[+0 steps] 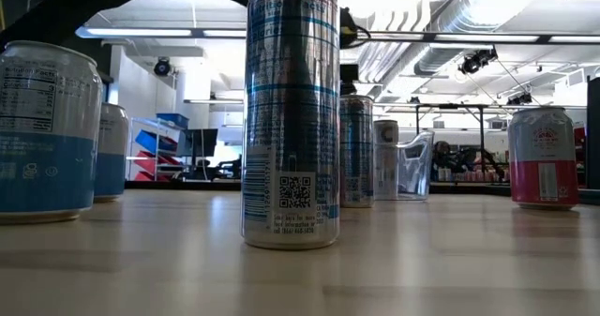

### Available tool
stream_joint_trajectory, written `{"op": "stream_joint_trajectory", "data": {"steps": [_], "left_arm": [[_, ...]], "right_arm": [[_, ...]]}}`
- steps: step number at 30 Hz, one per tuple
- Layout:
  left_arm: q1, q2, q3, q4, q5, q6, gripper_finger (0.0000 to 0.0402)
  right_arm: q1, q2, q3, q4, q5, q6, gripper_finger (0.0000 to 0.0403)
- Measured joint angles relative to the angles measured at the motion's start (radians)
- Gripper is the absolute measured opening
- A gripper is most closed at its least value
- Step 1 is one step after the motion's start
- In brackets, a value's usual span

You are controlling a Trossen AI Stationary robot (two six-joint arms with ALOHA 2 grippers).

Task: Sort soda cans
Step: Put the top left white-yellow soda can into the top transparent bin

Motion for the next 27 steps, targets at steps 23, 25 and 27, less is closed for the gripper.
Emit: {"op": "stream_joint_trajectory", "data": {"steps": [23, 25, 27], "left_arm": [[0.056, -0.695, -1.068, 0.675, -0.220, -0.328, 0.0218], [0.080, -0.757, -1.127, 0.667, -0.245, -0.363, 0.0218], [0.106, -0.818, -1.182, 0.663, -0.257, -0.407, 0.0218]], "right_arm": [[0.002, 0.015, 0.000, 0.059, 0.001, 0.018, 0.0396], [0.002, 0.024, 0.000, 0.069, 0.001, 0.018, 0.0396], [0.002, 0.038, 0.000, 0.073, 0.001, 0.018, 0.0396]]}}
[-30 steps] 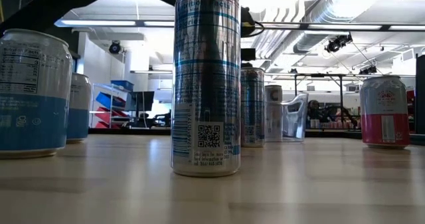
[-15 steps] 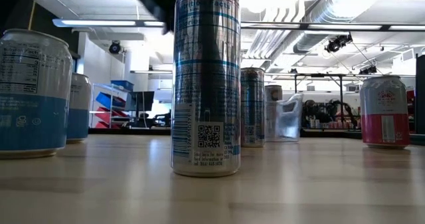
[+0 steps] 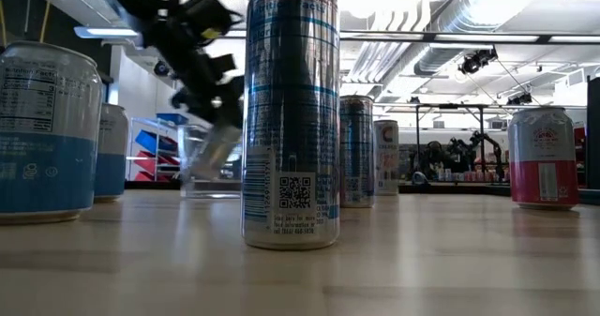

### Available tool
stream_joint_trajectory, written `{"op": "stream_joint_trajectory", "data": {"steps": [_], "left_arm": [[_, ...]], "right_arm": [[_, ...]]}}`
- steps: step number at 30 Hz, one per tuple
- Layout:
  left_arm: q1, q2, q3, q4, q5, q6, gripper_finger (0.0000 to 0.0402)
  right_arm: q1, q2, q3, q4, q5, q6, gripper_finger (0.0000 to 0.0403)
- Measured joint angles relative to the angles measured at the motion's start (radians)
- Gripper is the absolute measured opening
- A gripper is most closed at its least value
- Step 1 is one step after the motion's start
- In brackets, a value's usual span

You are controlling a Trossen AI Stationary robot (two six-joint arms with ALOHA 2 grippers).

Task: Sort soda cans
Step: Put the top left white-yellow soda can into the top transparent bin

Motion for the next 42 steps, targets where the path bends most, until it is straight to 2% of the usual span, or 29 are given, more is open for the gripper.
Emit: {"op": "stream_joint_trajectory", "data": {"steps": [4, 8, 13, 15, 18, 20, 22, 23, 24, 34, 38, 42], "left_arm": [[0.039, -0.103, -0.090, -0.022, 0.001, -0.050, 0.0218], [0.052, -0.197, -0.101, -0.025, 0.001, -0.070, 0.0218], [0.056, -0.333, -0.100, 0.016, 0.003, -0.038, 0.0218], [0.057, -0.388, -0.100, 0.002, 0.004, -0.026, 0.0218], [0.056, -0.462, -0.100, -0.030, 0.006, -0.022, 0.0218], [0.056, -0.499, -0.099, -0.068, 0.010, -0.022, 0.0218], [0.056, -0.520, -0.099, -0.124, 0.032, -0.020, 0.0218], [0.056, -0.526, -0.099, -0.155, 0.045, -0.018, 0.0218], [0.056, -0.529, -0.099, -0.180, 0.054, -0.018, 0.0218], [0.034, -0.486, -0.099, -0.227, 0.063, -0.059, 0.0218], [0.016, -0.462, -0.099, -0.287, 0.057, -0.076, 0.0218], [0.017, -0.449, -0.099, -0.317, -0.017, -0.075, 0.0218]], "right_arm": [[0.000, 0.037, 0.000, 0.002, -0.001, 0.018, 0.0396], [0.000, 0.106, 0.000, 0.010, -0.009, 0.035, 0.0396], [-0.035, 0.237, 0.000, -0.018, 0.009, 0.188, 0.0391], [-0.059, 0.301, 0.000, -0.058, -0.006, 0.237, 0.0368], [-0.079, 0.403, -0.001, -0.142, -0.024, 0.257, 0.0283], [-0.090, 0.460, -0.001, -0.188, -0.042, 0.249, 0.0193], [-0.106, 0.507, -0.001, -0.216, -0.096, 0.222, 0.0085], [-0.113, 0.528, -0.001, -0.223, -0.126, 0.197, 0.0043], [-0.119, 0.547, -0.001, -0.230, -0.151, 0.176, 0.0024], [-0.154, 0.737, -0.001, -0.268, -0.321, 0.106, 0.0001], [-0.157, 0.757, -0.001, -0.274, -0.324, 0.060, 0.0001], [-0.175, 0.769, 0.000, -0.266, -0.317, 0.045, 0.0000]]}}
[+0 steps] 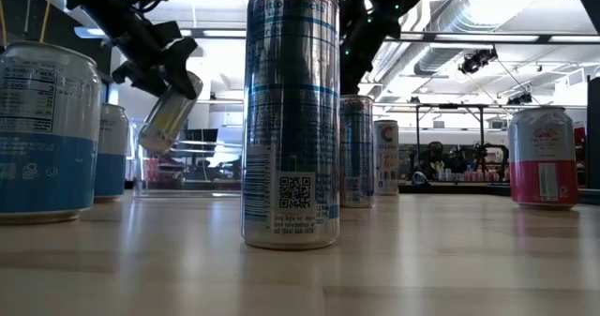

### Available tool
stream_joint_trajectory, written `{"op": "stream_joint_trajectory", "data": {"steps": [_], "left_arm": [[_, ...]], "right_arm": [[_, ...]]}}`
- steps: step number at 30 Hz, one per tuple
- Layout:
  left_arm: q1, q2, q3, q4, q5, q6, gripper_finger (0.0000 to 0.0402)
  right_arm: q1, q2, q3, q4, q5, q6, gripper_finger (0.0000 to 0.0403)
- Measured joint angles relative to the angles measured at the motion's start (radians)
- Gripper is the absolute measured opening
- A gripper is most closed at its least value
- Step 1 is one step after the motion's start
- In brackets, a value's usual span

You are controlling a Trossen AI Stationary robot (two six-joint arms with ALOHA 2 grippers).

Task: Sort soda cans
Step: Put the top left white-yellow soda can into the top transparent bin

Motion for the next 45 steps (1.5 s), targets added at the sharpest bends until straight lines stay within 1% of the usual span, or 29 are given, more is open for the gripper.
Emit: {"op": "stream_joint_trajectory", "data": {"steps": [2, 6, 13, 15, 17, 20, 23, 28, 33, 36, 39, 43, 45], "left_arm": [[0.007, 0.000, 0.000, -0.002, -0.032, 0.013, 0.0218], [0.040, 0.000, 0.000, -0.005, -0.081, 0.086, 0.0218], [0.122, 0.000, 0.000, 0.000, -0.170, 0.295, 0.0218], [0.152, -0.002, 0.000, 0.037, -0.172, 0.330, 0.0218], [0.176, -0.006, 0.000, 0.096, -0.151, 0.342, 0.0218], [0.195, -0.007, 0.000, 0.203, -0.093, 0.321, 0.0218], [0.197, -0.007, 0.000, 0.266, -0.041, 0.288, 0.0218], [0.173, -0.019, 0.000, 0.236, 0.031, 0.194, 0.0218], [0.118, -0.032, 0.000, 0.185, 0.086, 0.134, 0.0218], [0.079, -0.040, 0.000, 0.157, 0.086, 0.114, 0.0218], [0.049, -0.039, 0.000, 0.086, 0.071, 0.094, 0.0218], [0.022, -0.039, 0.000, -0.029, -0.019, 0.062, 0.0218], [0.018, -0.039, 0.000, -0.041, -0.066, 0.049, 0.0218]], "right_arm": [[-0.009, 0.000, 0.000, 0.000, 0.001, 0.000, 0.0000], [-0.023, 0.000, 0.000, 0.018, -0.002, 0.000, 0.0000], [-0.032, 0.000, 0.000, 0.021, -0.014, 0.000, 0.0000], [-0.032, 0.000, 0.000, 0.021, -0.014, 0.000, 0.0000], [-0.032, 0.000, 0.000, 0.021, -0.014, -0.001, 0.0000], [-0.033, 0.000, 0.000, 0.058, -0.014, -0.008, 0.0000], [-0.043, 0.000, 0.000, 0.133, 0.004, -0.012, 0.0000], [-0.072, 0.029, 0.000, 0.307, 0.003, 0.089, 0.0000], [-0.087, 0.092, 0.000, 0.393, -0.001, 0.198, 0.0000], [-0.089, 0.124, 0.000, 0.460, -0.002, 0.249, 0.0000], [-0.089, 0.145, 0.000, 0.543, -0.010, 0.304, 0.0000], [-0.091, 0.172, 0.000, 0.592, -0.011, 0.374, 0.0000], [-0.091, 0.183, 0.000, 0.603, -0.020, 0.412, 0.0000]]}}
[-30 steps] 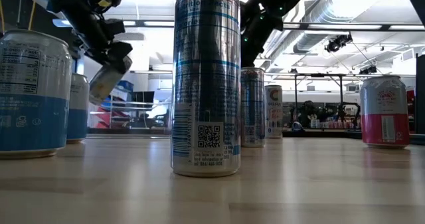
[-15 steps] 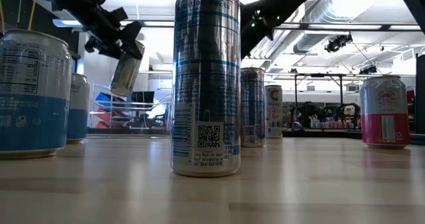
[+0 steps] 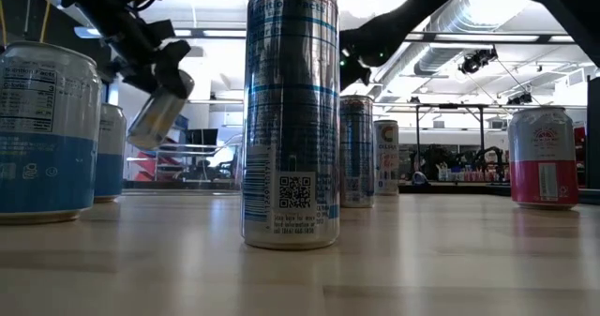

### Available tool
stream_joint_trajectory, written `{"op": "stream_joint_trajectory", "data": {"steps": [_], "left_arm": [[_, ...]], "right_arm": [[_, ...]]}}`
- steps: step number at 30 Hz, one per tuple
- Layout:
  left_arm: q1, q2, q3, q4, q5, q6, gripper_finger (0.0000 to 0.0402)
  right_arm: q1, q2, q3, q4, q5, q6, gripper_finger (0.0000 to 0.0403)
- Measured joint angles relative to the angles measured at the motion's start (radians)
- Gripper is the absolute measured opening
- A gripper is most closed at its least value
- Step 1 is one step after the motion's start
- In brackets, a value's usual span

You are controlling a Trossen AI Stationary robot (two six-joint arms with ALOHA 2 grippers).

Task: Sort soda cans
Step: Put the top left white-yellow soda can into the top transparent bin

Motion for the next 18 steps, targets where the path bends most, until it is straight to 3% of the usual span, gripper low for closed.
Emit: {"op": "stream_joint_trajectory", "data": {"steps": [9, 18], "left_arm": [[0.001, 0.001, 0.000, -0.063, -0.103, -0.074, 0.0218], [0.001, 0.025, 0.000, -0.164, -0.121, -0.158, 0.0218]], "right_arm": [[0.003, 0.041, 0.000, 0.039, -0.002, 0.148, 0.0000], [0.002, 0.046, 0.000, 0.075, -0.001, 0.216, 0.0000]]}}
